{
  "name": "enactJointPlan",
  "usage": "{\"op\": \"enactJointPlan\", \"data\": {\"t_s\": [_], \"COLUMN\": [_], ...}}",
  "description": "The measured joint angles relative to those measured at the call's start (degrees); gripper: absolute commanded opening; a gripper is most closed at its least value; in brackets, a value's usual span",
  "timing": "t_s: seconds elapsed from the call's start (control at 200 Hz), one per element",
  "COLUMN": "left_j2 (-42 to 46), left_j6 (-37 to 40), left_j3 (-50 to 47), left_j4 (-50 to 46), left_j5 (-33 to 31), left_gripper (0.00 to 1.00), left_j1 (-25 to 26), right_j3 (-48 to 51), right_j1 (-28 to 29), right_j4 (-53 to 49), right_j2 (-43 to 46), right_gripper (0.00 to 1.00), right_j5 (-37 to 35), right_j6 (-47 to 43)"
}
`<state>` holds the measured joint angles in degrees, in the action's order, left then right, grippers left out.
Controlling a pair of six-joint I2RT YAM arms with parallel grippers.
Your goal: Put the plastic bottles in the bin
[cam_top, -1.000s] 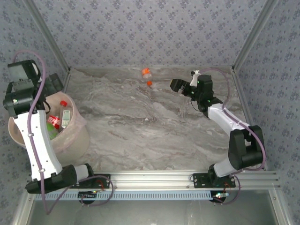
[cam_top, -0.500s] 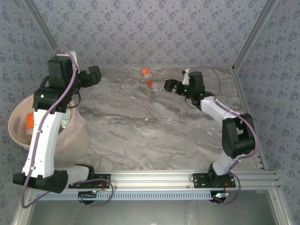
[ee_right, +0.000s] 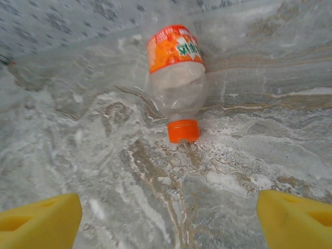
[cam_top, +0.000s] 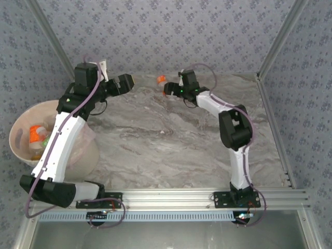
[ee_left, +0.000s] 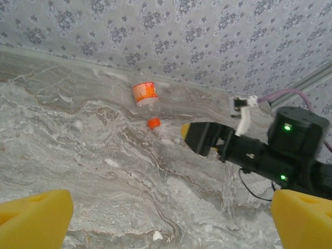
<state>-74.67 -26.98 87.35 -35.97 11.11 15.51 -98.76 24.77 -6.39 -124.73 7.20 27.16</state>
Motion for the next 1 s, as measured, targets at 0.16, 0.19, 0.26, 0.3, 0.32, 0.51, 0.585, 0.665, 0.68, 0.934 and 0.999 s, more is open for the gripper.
{"op": "enactJointPlan", "data": {"t_s": [0.16, 0.19, 0.26, 0.3, 0.32, 0.51, 0.585, 0.665, 0.68, 0.934, 0.999], "left_j2": [-0.5, -0.59, -1.27, -2.16, -2.67, -8.09, -9.33, -10.54, -10.78, -13.75, -14.34], "left_j6": [-2.51, -3.21, -4.66, -5.38, -5.64, -6.75, -6.71, -6.49, -6.47, -4.9, -4.55], "left_j3": [-3.96, -5.09, -7.15, -7.93, -8.09, -8.22, -8.2, -8.02, -7.93, -5.53, -5.33], "left_j4": [3.23, 4.04, 5.86, 6.6, 6.78, 8.31, 8.55, 8.59, 8.52, 7.45, 7.34], "left_j5": [0.04, 0.07, 0.22, 0.46, 0.63, 1.99, 2.05, 1.99, 1.99, 1.92, 1.75], "left_gripper": [0.98, 0.98, 0.98, 0.98, 0.98, 0.98, 0.98, 0.98, 0.98, 0.98, 0.98], "left_j1": [0.07, 0.22, 0.74, 1.18, 1.4, 2.51, 2.51, 2.51, 2.51, 2.51, 2.51], "right_j3": [-13.33, -16.15, -23.23, -26.88, -28.79, -39.78, -43.25, -47.01, -47.69, -52.09, -53.02], "right_j1": [1.33, 1.51, 1.79, 1.81, 1.86, 1.86, 1.86, 1.86, 1.86, 1.92, 2.08], "right_j4": [-7.76, -9.51, -13.14, -14.84, -15.85, -21.09, -22.56, -24.06, -24.35, -27.28, -27.71], "right_j2": [-10.36, -12.22, -16.63, -18.86, -20.0, -27.17, -29.68, -32.41, -32.94, -35.04, -35.82], "right_gripper": [0.85, 0.85, 0.84, 0.83, 0.82, 0.75, 0.72, 0.68, 0.67, 0.51, 0.48], "right_j5": [-4.35, -5.07, -6.14, -6.4, -6.45, -6.38, -6.19, -5.9, -5.97, -5.55, -5.55], "right_j6": [0.04, 0.04, 0.02, 0.04, 0.07, 1.11, 1.64, 1.95, 1.84, 2.36, 2.38]}}
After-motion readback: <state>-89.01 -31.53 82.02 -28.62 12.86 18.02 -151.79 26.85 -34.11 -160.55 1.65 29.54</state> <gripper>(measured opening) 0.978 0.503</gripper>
